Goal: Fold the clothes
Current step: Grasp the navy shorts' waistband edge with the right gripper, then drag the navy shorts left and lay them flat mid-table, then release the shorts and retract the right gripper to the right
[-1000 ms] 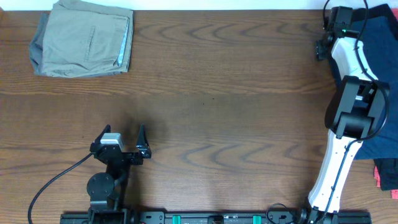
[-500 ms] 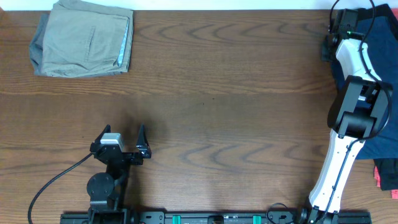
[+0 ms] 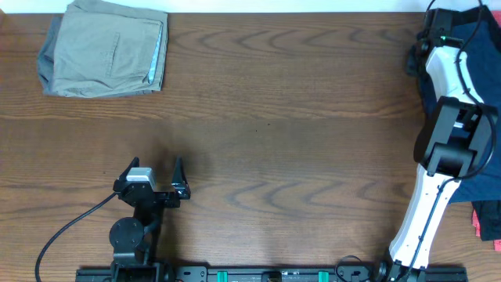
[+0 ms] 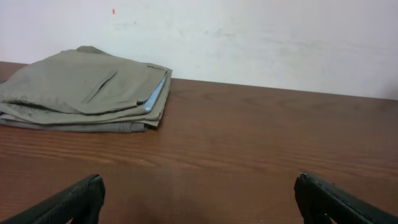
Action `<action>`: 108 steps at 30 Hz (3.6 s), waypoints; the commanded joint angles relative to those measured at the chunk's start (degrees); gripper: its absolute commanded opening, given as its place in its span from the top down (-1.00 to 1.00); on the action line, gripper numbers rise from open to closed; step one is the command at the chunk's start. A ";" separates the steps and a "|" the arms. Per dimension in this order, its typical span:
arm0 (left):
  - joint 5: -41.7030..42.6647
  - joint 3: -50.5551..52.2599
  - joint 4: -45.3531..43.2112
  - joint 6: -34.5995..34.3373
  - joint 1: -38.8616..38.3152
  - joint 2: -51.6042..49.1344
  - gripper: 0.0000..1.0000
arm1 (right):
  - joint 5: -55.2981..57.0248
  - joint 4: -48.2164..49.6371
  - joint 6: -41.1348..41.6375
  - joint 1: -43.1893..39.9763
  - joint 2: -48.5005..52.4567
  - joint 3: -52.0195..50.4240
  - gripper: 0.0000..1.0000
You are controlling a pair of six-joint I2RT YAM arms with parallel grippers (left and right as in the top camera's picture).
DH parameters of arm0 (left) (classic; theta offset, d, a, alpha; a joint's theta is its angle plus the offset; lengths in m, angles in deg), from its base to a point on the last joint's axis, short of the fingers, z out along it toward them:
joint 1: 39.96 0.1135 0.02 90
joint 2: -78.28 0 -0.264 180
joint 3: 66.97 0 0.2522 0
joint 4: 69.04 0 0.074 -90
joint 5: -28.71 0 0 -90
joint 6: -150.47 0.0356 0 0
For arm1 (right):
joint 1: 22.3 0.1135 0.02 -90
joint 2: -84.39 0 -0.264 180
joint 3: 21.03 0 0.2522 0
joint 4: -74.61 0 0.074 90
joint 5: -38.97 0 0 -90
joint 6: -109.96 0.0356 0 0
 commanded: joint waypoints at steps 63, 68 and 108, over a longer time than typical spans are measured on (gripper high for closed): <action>1.03 0.98 1.90 0.79 0.24 0.11 -0.96 | -27.56 -36.59 4.63 53.46 -20.57 0.02 -0.78; 1.03 0.98 1.90 0.79 0.24 0.11 -0.95 | -15.02 -43.17 12.70 47.34 -22.71 0.02 -0.99; 1.03 0.98 1.90 0.79 0.24 0.11 -0.96 | -20.00 -3.19 9.88 12.81 -22.58 -40.94 0.41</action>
